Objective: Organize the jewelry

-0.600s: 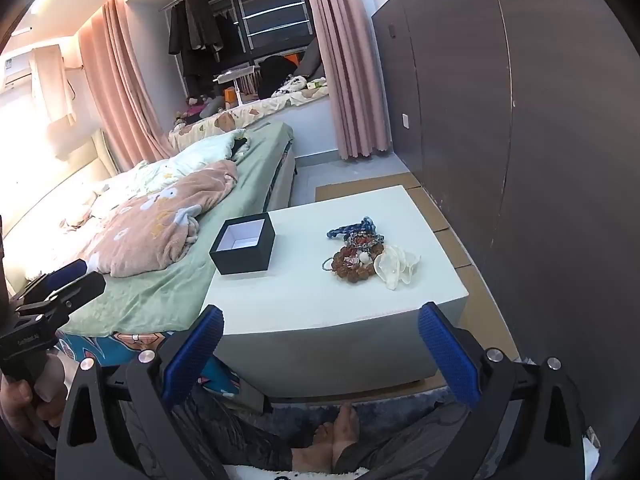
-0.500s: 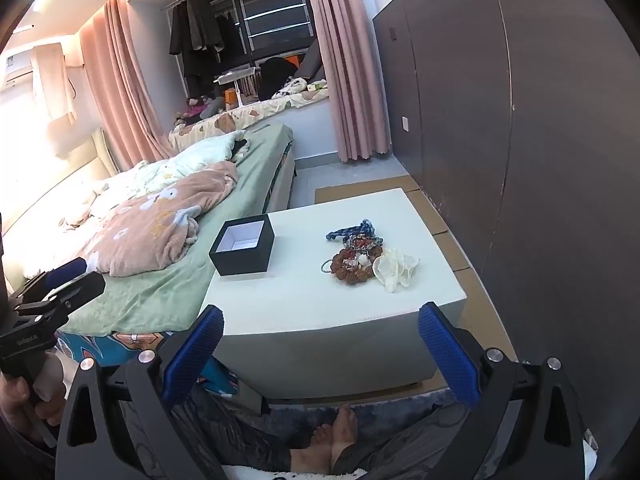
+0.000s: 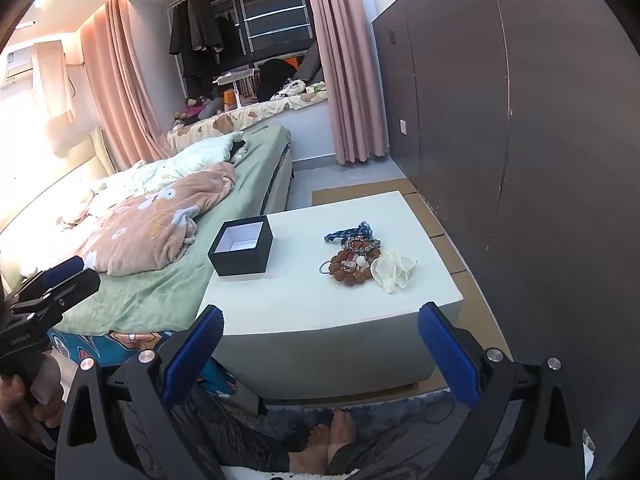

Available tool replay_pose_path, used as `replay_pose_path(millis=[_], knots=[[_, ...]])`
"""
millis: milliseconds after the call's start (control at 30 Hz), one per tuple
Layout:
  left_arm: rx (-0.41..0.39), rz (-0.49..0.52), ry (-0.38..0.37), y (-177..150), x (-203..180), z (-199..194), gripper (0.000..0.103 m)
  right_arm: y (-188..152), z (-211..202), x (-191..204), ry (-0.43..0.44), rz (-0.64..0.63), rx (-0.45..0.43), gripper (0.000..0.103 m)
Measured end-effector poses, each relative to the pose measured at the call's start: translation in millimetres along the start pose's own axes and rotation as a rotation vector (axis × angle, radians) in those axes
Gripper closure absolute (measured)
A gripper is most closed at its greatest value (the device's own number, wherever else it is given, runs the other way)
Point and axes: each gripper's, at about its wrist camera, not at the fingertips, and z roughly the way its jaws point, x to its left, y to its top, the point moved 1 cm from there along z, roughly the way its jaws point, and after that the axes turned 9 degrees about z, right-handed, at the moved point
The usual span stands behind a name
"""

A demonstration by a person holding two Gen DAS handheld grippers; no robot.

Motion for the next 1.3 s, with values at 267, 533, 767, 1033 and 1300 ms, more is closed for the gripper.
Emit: replay_pose_path(millis=[267, 533, 767, 1033, 1300], knots=[[-0.010, 0.001, -0.015, -0.7, -1.3, 1.0, 0.005, 0.4, -0.5, -4.9, -0.004, 0.011, -0.005, 0.008], [-0.019, 0.001, -0.016, 0.2, -4.4, 0.7, 0.005, 0.2, -3.6, -13.5, -0.011, 0.026, -0.012, 0.008], [-0.020, 0.000, -0.017, 1.1, -6.3, 0.9, 0.005, -0.7, -7.7, -11.5, -0.014, 0.020, -0.016, 0.008], [-0.022, -0.005, -0.023, 3.0, -10.9, 2.0, 0.005, -0.7, -9.7, -11.2, -0.020, 0.021, -0.018, 0.008], [-0.023, -0.010, -0.026, 1.5, -10.7, 1.5, 0.005, -0.5, -8.4, -12.8, -0.026, 0.018, -0.016, 0.008]])
